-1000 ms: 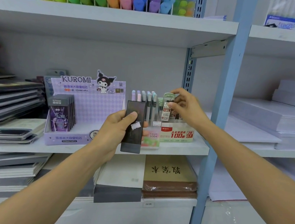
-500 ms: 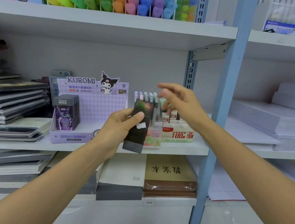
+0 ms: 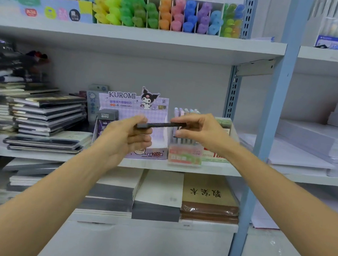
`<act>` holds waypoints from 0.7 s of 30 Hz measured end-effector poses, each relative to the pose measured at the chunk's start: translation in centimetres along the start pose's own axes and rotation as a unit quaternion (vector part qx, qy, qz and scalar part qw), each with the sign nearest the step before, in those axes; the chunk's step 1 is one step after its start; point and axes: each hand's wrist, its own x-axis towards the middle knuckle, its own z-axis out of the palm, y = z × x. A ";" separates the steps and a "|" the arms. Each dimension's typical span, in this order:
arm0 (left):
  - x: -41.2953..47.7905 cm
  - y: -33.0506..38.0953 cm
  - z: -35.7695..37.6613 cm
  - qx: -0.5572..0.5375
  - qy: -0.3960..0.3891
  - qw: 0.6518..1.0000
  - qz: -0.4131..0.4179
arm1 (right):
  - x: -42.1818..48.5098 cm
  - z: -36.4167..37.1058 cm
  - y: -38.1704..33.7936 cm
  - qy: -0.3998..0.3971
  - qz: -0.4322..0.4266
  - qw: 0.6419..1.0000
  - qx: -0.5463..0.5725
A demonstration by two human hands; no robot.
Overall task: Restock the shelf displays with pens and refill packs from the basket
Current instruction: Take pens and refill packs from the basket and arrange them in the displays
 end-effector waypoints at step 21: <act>-2.5 -3.0 -10.4 0.501 0.033 0.840 0.204 | 5.3 11.6 -3.9 0.020 -0.004 0.999 0.035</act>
